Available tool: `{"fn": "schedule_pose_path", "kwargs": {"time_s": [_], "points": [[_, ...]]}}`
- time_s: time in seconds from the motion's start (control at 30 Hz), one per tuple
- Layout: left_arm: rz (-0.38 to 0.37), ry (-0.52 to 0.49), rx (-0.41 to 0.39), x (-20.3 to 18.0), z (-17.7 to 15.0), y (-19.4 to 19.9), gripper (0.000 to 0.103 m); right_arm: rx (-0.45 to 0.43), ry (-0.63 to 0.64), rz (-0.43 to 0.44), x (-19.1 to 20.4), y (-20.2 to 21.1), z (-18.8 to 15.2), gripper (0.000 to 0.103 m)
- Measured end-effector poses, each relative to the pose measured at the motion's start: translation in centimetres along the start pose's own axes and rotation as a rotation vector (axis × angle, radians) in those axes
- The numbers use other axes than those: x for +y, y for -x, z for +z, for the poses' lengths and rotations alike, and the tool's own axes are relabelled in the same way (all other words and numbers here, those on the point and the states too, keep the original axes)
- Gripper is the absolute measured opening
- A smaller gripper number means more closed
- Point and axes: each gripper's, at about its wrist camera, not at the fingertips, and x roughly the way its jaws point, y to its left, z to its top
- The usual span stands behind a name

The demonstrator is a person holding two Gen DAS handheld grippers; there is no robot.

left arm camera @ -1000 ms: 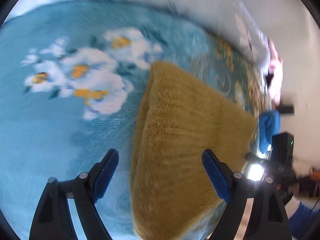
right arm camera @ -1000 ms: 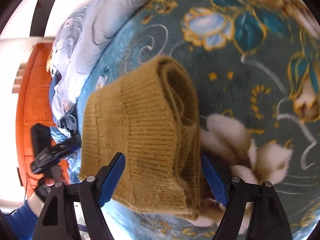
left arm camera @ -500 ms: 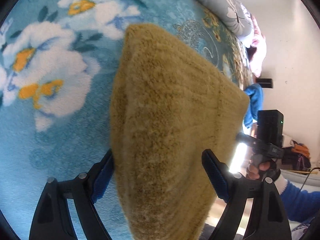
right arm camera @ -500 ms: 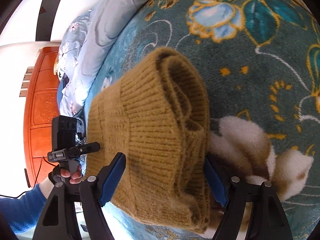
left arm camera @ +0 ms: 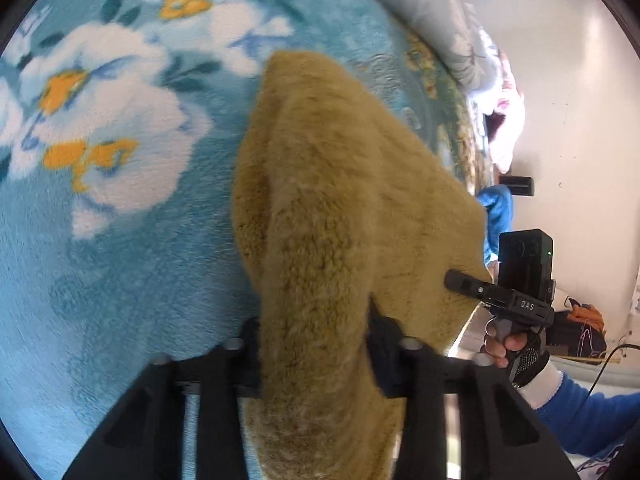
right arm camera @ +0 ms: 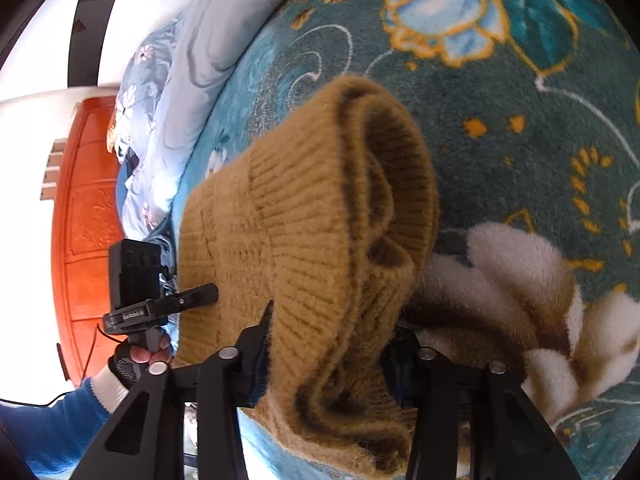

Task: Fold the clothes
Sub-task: 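Pinch the rolled sweater edge with both grippers and lift it, then carry the lifted sweater with both grippers across the blanket toward the pink quilt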

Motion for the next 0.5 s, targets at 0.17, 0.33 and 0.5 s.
{"fn": "schedule_pose_path", "kwargs": {"time_s": [0.17, 0.33, 0.5], "points": [[-0.072, 0.026, -0.076, -1.2, -1.9, 1.7, 0.031, -0.017, 0.091, 0.004, 3.0, 1.2, 0.2, 0.042], [-0.015, 0.088, -0.085, 0.3, -3.8, 1.3, 0.031, 0.038, 0.135, -0.047, 3.2, -0.7, 0.9, 0.045], [0.003, 0.138, -0.065, 2.2, -3.0, -0.5, 0.042, 0.061, 0.188, -0.045, 3.2, -1.2, 1.2, 0.056]]}}
